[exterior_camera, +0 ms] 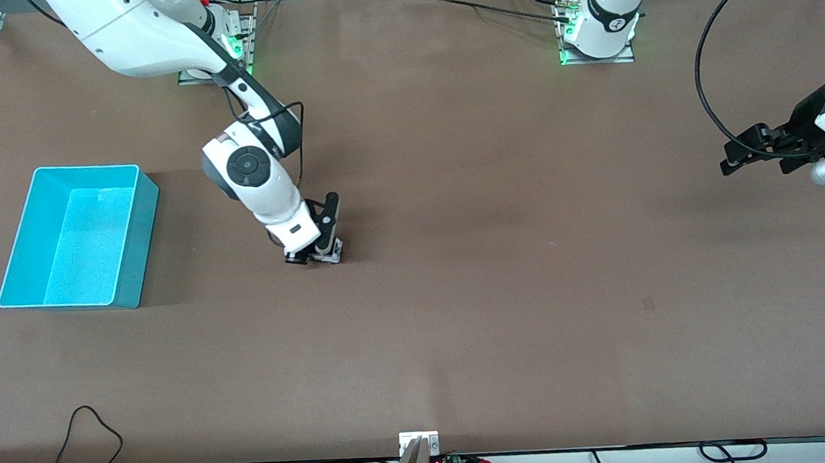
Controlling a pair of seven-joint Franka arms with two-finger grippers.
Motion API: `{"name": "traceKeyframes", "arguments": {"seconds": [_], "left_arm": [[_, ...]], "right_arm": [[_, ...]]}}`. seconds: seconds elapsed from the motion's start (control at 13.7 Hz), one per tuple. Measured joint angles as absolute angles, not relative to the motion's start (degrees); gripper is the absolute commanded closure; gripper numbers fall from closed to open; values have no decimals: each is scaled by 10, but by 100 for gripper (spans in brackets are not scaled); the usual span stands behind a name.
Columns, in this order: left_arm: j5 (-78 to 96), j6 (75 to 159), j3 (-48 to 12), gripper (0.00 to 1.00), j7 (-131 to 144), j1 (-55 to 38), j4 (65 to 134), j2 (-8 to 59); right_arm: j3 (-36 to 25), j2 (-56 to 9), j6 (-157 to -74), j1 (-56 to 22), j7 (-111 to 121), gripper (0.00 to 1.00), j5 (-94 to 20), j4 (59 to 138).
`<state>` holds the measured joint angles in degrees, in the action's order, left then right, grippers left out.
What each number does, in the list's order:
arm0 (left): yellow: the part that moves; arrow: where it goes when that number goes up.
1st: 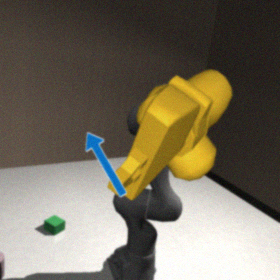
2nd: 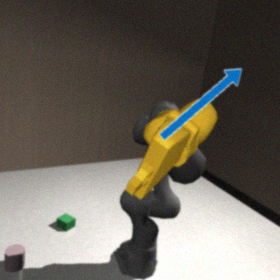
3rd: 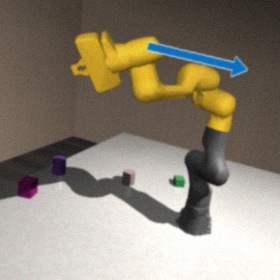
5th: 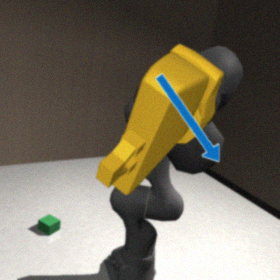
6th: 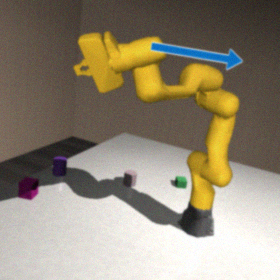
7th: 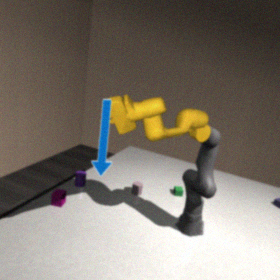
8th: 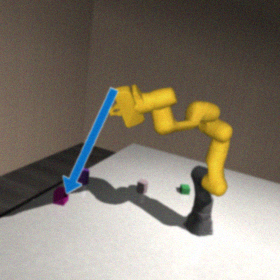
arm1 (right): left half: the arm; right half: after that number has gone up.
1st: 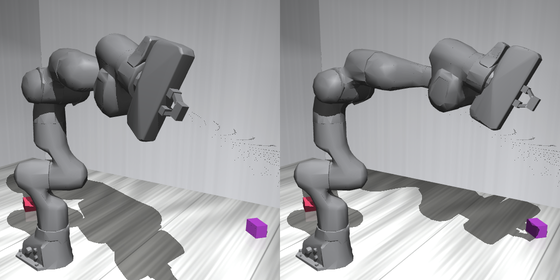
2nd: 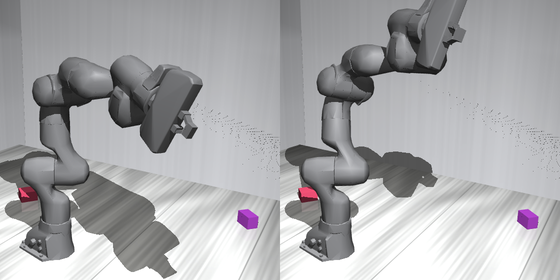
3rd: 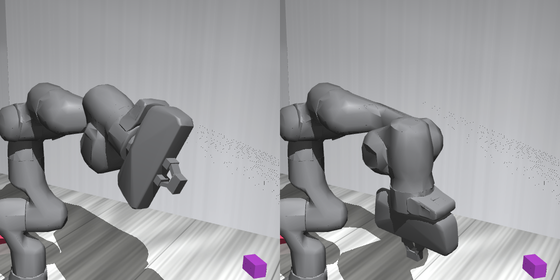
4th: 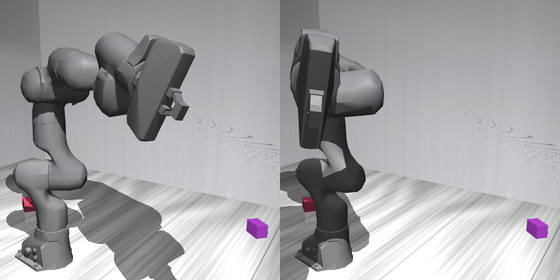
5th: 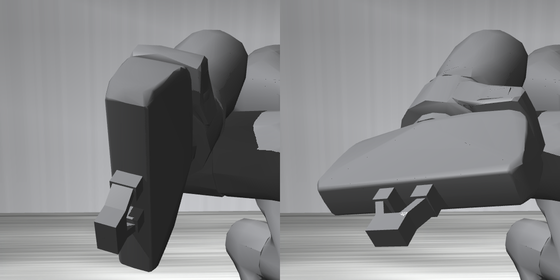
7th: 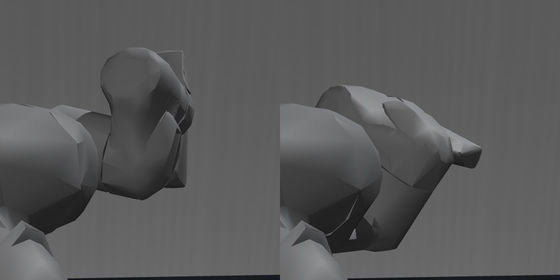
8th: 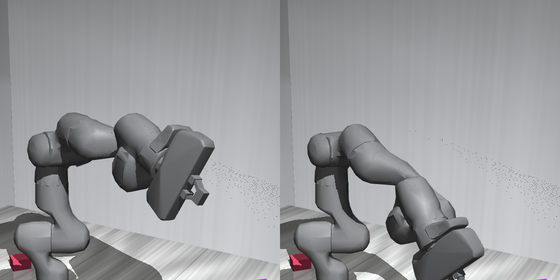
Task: Wind and store white jeep toy
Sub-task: 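Lift the jeep with the right gripper and carry it over the cyan bin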
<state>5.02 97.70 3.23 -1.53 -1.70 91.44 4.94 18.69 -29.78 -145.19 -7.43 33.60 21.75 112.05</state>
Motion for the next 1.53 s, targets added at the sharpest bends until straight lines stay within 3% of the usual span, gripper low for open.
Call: {"name": "traceKeyframes", "arguments": {"seconds": [0.36,0.58,1.17,1.53], "left_arm": [[50,977,-10,0,-15,20,915,49],[50,967,-17,0,-11,24,914,47],[33,959,-20,0,5,25,917,42],[31,961,-22,0,5,27,924,39]], "right_arm": [[175,-180,-1337,-12,241,100,204,1125],[112,-136,-1289,5,221,100,136,1143],[-43,-135,-1268,49,219,100,87,1165],[-89,-164,-1299,52,218,100,90,1171]]}}
